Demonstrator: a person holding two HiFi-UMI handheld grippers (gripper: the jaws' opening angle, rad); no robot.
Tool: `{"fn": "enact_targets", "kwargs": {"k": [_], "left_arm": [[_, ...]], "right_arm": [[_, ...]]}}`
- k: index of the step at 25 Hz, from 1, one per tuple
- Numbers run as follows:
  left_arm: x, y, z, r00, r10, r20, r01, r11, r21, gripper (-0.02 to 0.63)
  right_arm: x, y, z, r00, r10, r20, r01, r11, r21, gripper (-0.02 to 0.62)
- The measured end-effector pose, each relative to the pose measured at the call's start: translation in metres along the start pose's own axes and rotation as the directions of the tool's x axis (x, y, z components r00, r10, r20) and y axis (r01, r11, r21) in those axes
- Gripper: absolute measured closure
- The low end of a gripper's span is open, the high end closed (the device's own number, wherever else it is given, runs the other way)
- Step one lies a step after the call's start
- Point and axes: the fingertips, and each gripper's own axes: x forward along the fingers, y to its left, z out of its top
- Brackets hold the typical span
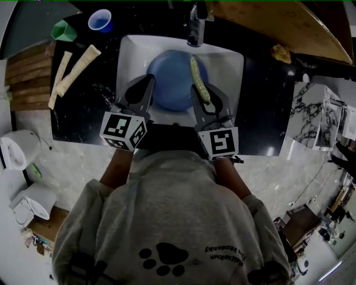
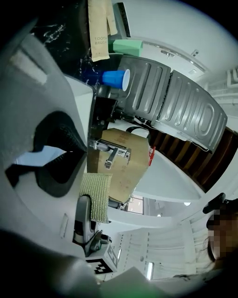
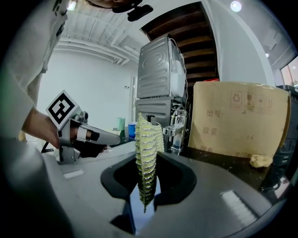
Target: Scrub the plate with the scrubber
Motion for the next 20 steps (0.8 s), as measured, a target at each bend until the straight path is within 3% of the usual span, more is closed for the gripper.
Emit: {"fn": "enact_targets", "kwargs": {"k": [11, 17, 20], "left_arm": [[0.027, 0.032, -0.048, 0.976, 0.079, -0.205, -0.102, 0.989, -0.106, 0.600], [0.036, 0.045, -0.075, 0.939, 0.118, -0.324, -0.154, 0.984, -0.087, 0.522], [0.040, 0.048, -0.089, 0.915, 0.125, -0.383, -0.174, 0.980, -0.096, 0.447]], "right_arm": [[0.030, -0.001, -0.041, 0.991, 0.075, -0.111, -0.075, 0.997, 0.003, 0.523], [0.043, -0.010, -0.065, 0.982, 0.080, -0.171, -0.074, 0.996, 0.039, 0.523], [0.048, -0.013, -0.072, 0.979, 0.089, -0.181, -0.081, 0.995, 0.049, 0.523]]}}
